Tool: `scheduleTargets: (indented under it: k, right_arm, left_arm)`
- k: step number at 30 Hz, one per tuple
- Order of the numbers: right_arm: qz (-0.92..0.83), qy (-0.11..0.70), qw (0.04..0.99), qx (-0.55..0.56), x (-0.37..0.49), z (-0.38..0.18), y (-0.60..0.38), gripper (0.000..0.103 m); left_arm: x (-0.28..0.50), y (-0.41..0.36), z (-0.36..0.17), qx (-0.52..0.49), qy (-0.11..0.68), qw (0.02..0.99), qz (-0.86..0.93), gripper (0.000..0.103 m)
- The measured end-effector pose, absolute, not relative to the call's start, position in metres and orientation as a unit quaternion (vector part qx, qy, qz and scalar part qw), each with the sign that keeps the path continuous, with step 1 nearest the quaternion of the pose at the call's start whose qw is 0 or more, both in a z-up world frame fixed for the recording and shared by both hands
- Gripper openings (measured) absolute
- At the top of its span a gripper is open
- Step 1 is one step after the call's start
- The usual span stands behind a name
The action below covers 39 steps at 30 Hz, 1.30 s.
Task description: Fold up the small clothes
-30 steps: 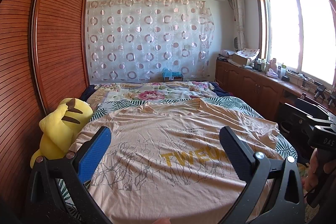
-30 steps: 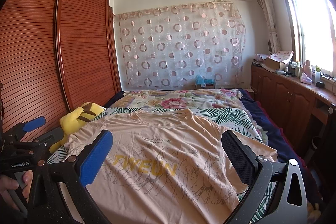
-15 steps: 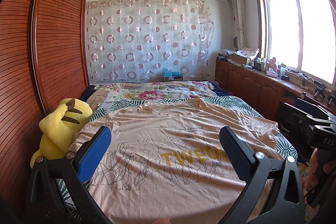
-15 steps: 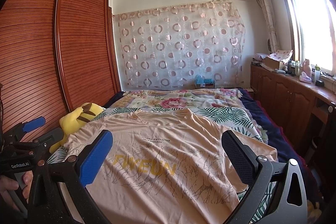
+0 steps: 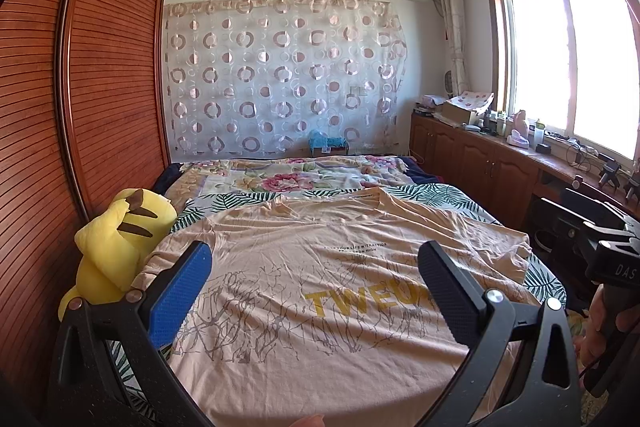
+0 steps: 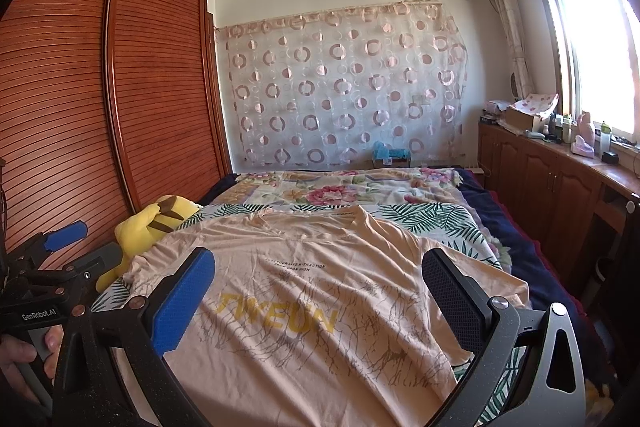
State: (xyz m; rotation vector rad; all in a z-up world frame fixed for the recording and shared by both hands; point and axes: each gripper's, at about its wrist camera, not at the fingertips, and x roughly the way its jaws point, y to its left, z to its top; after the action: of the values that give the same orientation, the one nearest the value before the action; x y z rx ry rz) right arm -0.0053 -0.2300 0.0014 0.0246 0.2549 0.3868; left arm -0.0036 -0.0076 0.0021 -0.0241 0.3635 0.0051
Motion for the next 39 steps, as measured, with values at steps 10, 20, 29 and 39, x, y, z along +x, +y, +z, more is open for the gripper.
scheduleTargets:
  k: [10,20,29,39]
  right_arm:
    - [0.193,0.127,0.973,0.011,-0.003,0.002,-0.23,0.103]
    - [0.196,0.127,0.972,0.011,-0.003,0.002,-0.229,0.103]
    - [0.203,0.133,0.97,0.013,0.004,-0.002,-0.228,0.103]
    - [0.248,0.181,0.952,-0.011,0.04,-0.023,-0.202,0.103]
  left_arm:
    - [-0.003,-0.008,0.003,-0.012,0.18,0.984,0.002,0.103]
    - [-0.004,-0.008,0.003,-0.011,0.18,0.984,0.002,0.103]
    - [-0.001,-0.006,0.0,-0.014,0.19,0.982,0.001,0.103]
    - [0.02,0.05,-0.04,-0.012,0.249,0.968,0.033,0.103]
